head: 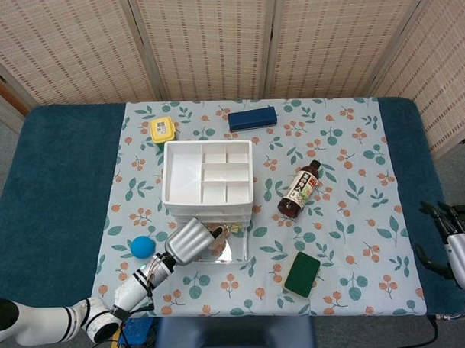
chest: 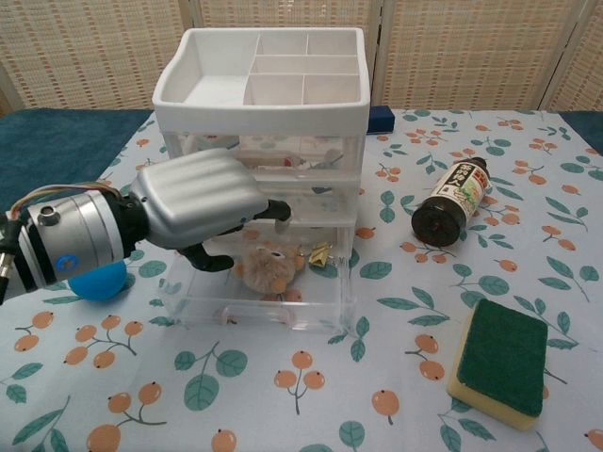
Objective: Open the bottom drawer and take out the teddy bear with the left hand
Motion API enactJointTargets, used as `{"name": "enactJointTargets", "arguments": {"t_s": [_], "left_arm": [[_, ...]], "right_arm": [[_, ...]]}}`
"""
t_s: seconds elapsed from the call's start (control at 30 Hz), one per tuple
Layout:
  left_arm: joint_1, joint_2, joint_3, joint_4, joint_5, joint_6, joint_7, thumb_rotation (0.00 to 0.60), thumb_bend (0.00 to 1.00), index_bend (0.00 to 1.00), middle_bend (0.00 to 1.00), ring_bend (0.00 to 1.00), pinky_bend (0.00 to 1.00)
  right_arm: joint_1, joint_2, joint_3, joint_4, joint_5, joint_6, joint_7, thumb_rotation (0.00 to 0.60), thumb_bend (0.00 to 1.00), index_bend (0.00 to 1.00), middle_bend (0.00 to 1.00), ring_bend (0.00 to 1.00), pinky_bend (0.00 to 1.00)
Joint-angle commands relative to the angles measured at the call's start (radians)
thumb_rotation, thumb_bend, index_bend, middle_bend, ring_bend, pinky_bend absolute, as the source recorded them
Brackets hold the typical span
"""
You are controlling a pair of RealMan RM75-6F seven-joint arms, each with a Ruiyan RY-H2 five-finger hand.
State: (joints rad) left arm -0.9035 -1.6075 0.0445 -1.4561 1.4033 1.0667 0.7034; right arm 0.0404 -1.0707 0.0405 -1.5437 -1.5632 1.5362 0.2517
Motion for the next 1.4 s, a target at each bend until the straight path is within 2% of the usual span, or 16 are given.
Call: {"name": "enactJointTargets", "arguments": {"t_s": [0.03,0.77,1.4], "left_arm": [[0.006,-0.016,-0.001,0.024,0.022,-0.003,-0.004,0.600,0.24,0.30,0.94,1.00,1.00],[0.027,-0.113,-0.030,0.195,0.095,-0.046,-0.068,0.600,0.24,0.29,0.94,1.00,1.00],[0.030,-0.168,-0.051,0.285,0.126,-0.072,-0.116,0.600,0.24,0.36,0.95,1.00,1.00]], "right_arm": [[-0.001,0.001,0.000,-0.001,0.001,0.000,-0.001,0.600,0.42,0.08,0.21,0.12,0.20],[-0.004,0.003,0.000,-0.008,0.006,-0.004,-0.010,0.600,0.42,0.08,0.21,0.12,0.20],[-0.004,0.003,0.003,-0.007,0.015,-0.010,-0.011,0.600,0.42,0.08,0.21,0.12,0.20]]}}
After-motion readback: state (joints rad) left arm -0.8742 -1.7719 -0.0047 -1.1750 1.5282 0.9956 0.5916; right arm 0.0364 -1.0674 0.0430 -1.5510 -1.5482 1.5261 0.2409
